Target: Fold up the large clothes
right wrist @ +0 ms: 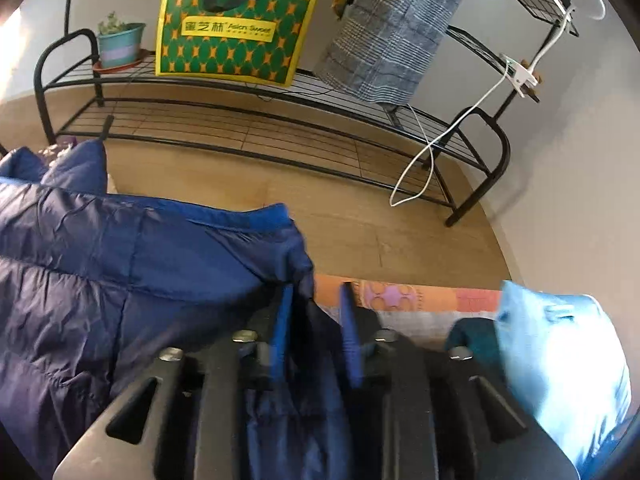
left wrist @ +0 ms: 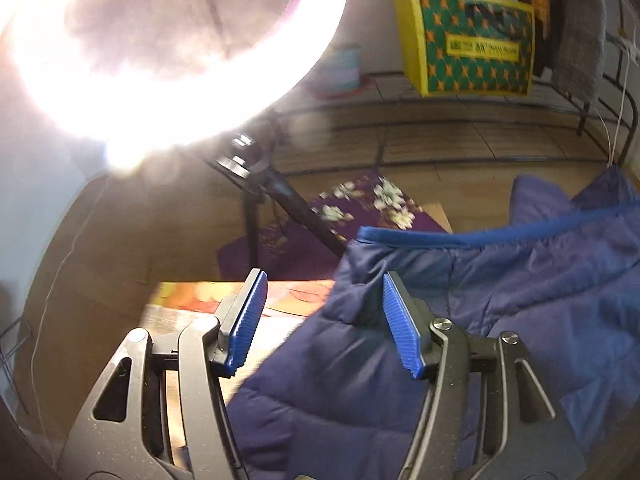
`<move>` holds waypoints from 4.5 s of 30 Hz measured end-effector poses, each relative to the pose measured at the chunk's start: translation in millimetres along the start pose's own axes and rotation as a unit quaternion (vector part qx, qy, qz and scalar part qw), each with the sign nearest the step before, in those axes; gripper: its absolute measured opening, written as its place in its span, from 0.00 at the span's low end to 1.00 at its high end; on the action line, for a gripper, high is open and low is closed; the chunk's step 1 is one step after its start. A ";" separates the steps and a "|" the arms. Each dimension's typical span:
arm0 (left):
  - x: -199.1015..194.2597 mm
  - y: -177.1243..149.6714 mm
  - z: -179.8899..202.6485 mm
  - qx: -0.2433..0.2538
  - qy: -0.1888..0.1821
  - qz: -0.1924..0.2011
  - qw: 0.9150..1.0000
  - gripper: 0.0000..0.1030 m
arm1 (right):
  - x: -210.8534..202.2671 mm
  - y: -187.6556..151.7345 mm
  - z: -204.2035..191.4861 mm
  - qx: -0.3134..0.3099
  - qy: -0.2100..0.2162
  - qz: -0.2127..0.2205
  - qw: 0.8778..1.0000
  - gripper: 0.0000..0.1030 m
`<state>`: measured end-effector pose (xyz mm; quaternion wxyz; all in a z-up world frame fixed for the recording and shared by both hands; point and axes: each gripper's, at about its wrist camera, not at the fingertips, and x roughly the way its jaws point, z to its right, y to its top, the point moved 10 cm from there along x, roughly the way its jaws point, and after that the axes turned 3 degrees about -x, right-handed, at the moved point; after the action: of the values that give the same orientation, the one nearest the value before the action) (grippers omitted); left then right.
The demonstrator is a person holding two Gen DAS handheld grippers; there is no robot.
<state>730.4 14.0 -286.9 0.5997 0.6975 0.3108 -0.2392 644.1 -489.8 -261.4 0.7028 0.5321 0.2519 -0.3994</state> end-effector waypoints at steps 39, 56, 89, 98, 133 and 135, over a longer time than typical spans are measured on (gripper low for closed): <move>-221.8 -157.1 229.6 0.169 -0.214 0.023 0.962 0.60 | -140.2 -213.2 7.7 0.373 0.269 0.004 0.888 0.71; -226.7 -175.9 155.6 0.064 -0.204 0.045 0.976 0.60 | -201.9 -156.1 -13.1 0.219 0.174 0.069 0.958 0.08; -343.7 -316.7 -231.0 -0.241 -0.091 0.053 0.965 0.60 | -357.6 -41.1 -257.9 -0.060 0.193 0.193 0.960 0.06; -348.8 -341.4 -261.1 -0.274 -0.073 0.050 0.958 0.60 | -319.6 -79.2 -424.6 -0.161 0.259 0.126 0.944 0.06; -216.6 -181.3 -46.7 -0.066 -0.165 0.018 0.984 0.60 | -243.1 -83.8 -299.6 -0.066 0.313 0.100 0.942 0.32; -187.3 -202.5 -42.6 -0.049 -0.148 -0.018 0.988 0.60 | -230.7 -92.0 -309.7 -0.084 0.307 0.089 0.944 0.32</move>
<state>453.2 46.2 -286.8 0.6684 0.6181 0.2425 -0.3353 462.0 -138.7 -227.0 0.6663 0.5882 0.4395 -0.1302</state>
